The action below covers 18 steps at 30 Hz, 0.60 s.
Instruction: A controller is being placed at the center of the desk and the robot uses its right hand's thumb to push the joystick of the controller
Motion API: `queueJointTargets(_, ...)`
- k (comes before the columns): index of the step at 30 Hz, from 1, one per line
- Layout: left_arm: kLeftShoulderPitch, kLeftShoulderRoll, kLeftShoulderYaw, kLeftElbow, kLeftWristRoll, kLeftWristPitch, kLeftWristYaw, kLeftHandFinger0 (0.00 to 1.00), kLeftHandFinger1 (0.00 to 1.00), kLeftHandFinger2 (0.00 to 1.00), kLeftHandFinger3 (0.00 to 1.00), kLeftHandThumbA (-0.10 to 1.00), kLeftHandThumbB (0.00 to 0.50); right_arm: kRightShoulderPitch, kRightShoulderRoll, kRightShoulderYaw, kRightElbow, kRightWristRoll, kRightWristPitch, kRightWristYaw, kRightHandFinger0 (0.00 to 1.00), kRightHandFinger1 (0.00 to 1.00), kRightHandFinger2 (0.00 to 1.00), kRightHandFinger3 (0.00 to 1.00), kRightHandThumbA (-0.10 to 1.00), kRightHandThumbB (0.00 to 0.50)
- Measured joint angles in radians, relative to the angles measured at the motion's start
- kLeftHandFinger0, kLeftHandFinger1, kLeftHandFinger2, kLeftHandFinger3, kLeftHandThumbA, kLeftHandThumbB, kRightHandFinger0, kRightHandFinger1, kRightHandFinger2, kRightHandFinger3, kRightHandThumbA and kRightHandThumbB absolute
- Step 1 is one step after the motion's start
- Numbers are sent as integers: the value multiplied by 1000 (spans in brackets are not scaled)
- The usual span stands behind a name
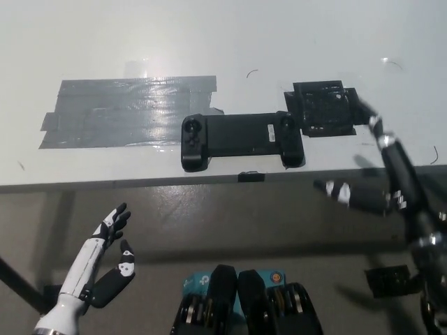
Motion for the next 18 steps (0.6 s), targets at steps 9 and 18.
queueJointTargets(9,2,-1,1,0,0,0,0,1000,1000,1000,1000,36,90,-204,0,-25,225,-2,46,-4,1000,1000,1000,1000,953,285)
queueJointTargets(18,2,-1,1,0,1,0,0,1000,1000,1000,1000,-2,86,-359,14,-23,525,-1,72,-7,1000,1000,1000,1000,990,339)
